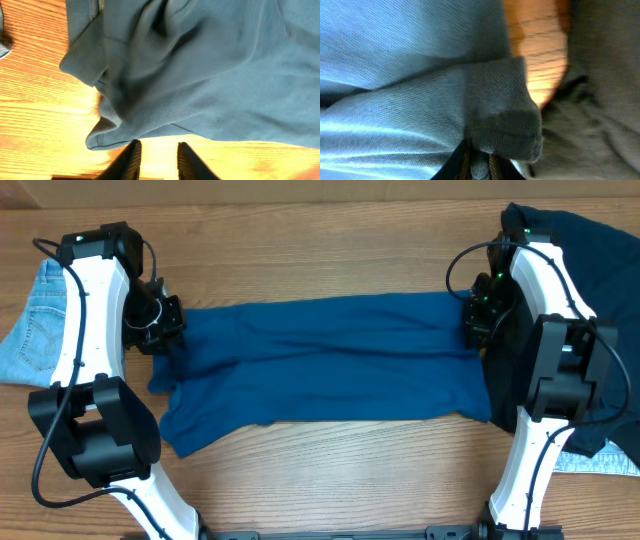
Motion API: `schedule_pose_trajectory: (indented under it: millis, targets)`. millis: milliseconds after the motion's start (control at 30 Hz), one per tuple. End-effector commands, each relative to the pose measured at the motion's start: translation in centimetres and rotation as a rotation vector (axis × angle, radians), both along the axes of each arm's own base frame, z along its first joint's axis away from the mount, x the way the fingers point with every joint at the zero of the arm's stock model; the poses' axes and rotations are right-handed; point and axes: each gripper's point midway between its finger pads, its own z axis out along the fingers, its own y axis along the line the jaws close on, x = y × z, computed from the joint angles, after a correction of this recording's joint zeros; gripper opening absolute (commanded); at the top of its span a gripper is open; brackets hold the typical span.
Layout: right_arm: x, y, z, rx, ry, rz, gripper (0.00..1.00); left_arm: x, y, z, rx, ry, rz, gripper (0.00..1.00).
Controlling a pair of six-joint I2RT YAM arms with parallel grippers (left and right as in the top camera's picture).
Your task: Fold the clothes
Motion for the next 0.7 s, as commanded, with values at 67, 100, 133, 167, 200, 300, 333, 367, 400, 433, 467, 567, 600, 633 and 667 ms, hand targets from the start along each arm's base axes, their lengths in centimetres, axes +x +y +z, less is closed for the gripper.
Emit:
schedule_pose_trajectory:
  millis: [67,100,133,167,200,300,333,367,400,433,467,567,600,633,667]
  targets:
    - [0.6,-1.7,1.0,-0.089,-0.034,0.023,0.28,0.1,0.4,1.3,0.019,-0.036,-0.007,0.40]
    - [0.6,-1.7,1.0,-0.090,-0.034,0.023,0.28,0.1,0.4,1.3,0.019,-0.036,-0.006,0.40]
    - [0.7,-1.7,1.0,-0.090,-0.036,0.022,0.28,0.1,0.4,1.3,0.019,-0.036,-0.006,0.40]
    - [0.7,-1.7,1.0,-0.090,-0.038,0.022,0.28,0.1,0.4,1.3,0.019,-0.036,-0.006,0.40]
    - [0.8,-1.7,1.0,-0.090,-0.039,0.022,0.28,0.1,0.4,1.3,0.019,-0.036,-0.006,0.40]
    - [0.9,-1.7,0.9,-0.090,-0.047,0.022,0.28,0.2,0.4,1.3,0.020,-0.039,-0.006,0.40]
    - [0.9,-1.7,0.9,-0.086,-0.047,0.020,0.28,0.3,0.5,1.3,0.021,-0.044,-0.006,0.41]
    - [1.0,-1.5,0.9,-0.079,-0.048,0.018,0.28,0.5,0.5,1.3,0.022,-0.054,-0.006,0.43]
    - [1.1,-1.4,0.9,-0.073,-0.055,0.013,0.27,0.7,0.5,1.3,0.023,-0.063,-0.006,0.46]
    - [1.3,-1.2,0.9,-0.060,-0.063,0.007,0.23,0.9,0.6,1.3,0.025,-0.071,-0.007,0.49]
    - [1.6,-0.8,1.1,-0.038,-0.076,-0.002,0.21,1.1,0.6,1.2,0.025,-0.079,-0.011,0.50]
    - [2.7,-0.2,2.7,-0.006,-0.141,-0.012,0.21,1.4,0.6,1.2,0.024,-0.089,-0.013,0.52]
    - [3.0,-0.3,3.3,-0.009,-0.162,-0.012,0.22,1.4,0.6,1.2,0.024,-0.091,-0.013,0.52]
    - [3.5,-0.3,4.4,-0.013,-0.200,-0.011,0.22,1.4,0.6,1.2,0.024,-0.091,-0.013,0.53]
    - [4.0,-0.4,5.7,-0.018,-0.246,-0.011,0.23,1.4,0.6,1.2,0.024,-0.093,-0.013,0.52]
